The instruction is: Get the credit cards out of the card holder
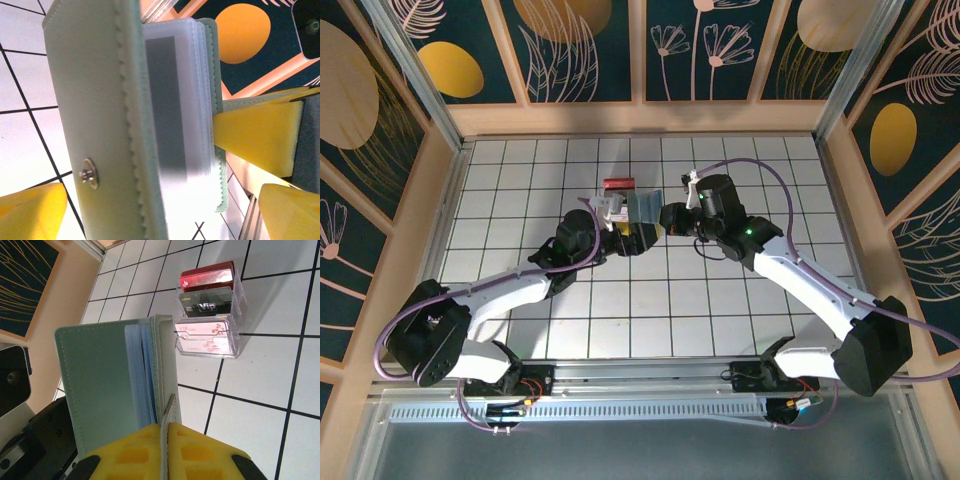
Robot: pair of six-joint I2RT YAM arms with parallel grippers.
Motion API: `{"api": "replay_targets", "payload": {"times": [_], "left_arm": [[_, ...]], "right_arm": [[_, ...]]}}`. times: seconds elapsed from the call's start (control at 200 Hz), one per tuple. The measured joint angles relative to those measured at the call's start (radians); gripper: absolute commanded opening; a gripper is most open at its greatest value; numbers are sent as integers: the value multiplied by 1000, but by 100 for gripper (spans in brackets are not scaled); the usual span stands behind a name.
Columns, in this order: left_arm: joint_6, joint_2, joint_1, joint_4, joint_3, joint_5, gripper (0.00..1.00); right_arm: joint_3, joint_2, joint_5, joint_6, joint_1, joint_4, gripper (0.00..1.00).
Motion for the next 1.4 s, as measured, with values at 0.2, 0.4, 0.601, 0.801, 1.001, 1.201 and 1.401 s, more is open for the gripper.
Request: {"api": "replay_targets", "payload": {"times": [0.2,0.4,0.601,0.801,1.001,1.201,1.401], "left_arm": [[2,4,0,0,0,-1,88],[2,4,0,0,0,-13,90],[2,12,0,1,1,-14,86],[-1,12,-1,-1,3,-12,69],[2,11,-3,2,4,-3,56],[6,3,-3,9,5,7,55],[5,-18,-3,8,5,3,53]], "right_arm": [[0,0,-6,0,3,2,0],[0,0,-38,0,3,13,0],[0,0,-69,0,2,29,0],[0,0,-84,0,2,32,0],[0,-1,-82,0,-2,31,0],[-23,-39,-112,0,-37,56,0],[-67,-84,-178,8,-81,119,0]]}}
